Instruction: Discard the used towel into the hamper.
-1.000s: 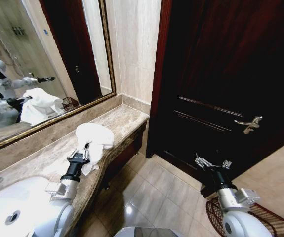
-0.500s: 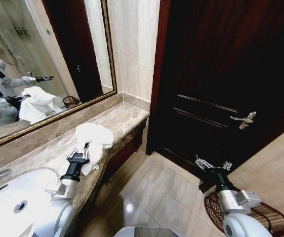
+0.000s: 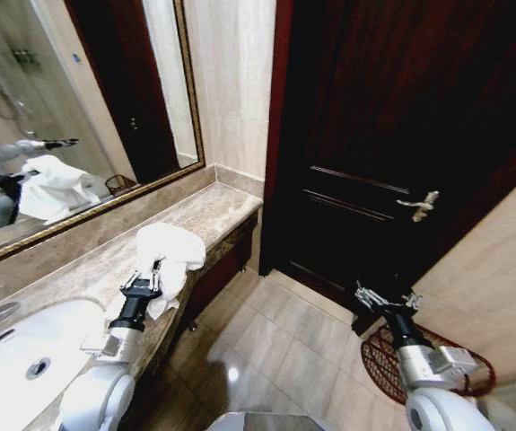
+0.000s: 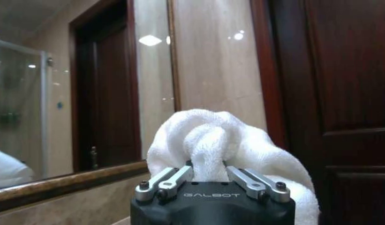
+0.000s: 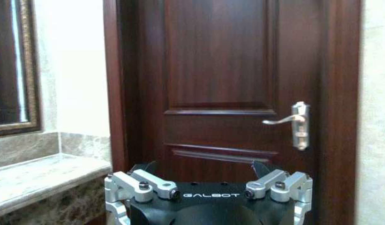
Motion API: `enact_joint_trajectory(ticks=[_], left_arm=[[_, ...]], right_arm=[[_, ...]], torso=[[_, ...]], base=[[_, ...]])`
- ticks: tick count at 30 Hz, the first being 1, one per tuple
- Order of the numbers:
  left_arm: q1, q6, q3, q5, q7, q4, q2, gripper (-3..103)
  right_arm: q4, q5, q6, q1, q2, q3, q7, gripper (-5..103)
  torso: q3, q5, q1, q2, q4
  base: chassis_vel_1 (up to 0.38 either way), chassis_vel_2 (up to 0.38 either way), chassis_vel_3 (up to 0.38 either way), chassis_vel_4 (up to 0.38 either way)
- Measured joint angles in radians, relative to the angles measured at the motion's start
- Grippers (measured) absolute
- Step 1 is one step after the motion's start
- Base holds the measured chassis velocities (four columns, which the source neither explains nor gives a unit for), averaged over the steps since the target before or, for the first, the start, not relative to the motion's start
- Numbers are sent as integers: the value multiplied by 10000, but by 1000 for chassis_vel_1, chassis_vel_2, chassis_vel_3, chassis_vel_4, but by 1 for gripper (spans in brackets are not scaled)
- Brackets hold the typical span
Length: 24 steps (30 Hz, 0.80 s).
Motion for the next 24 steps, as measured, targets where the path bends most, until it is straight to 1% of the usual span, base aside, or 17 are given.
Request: enact_joint_trajectory(ticks=[8, 16, 18, 21, 24], left_arm=[[26, -23, 14, 49, 29, -24, -9, 10], [68, -102, -6, 68, 54, -17, -19, 10], [66, -107, -6, 72, 58, -8, -23, 10], [65, -112, 3, 86, 62, 16, -44, 10], [65, -129, 8, 95, 65, 50, -52, 10]], right_arm=[[20, 10, 41, -49, 31, 11, 4, 100], [36, 17, 79, -70, 46, 20, 2, 100], [44, 17, 79, -69, 48, 21, 2, 100], [47, 22, 82, -66, 51, 24, 2, 100], [47, 32, 110, -66, 66, 41, 4, 100]], torso=[[0, 0, -1, 0, 0], [0, 1, 0, 0, 0], [0, 0, -1, 0, -4], [0, 0, 0, -1, 1], [0, -1, 0, -1, 1]], base=[[-10, -139, -156, -34], [-64, -183, -172, -64], [-76, -193, -196, -70], [-62, -172, -171, -66], [-51, -181, -187, -74]])
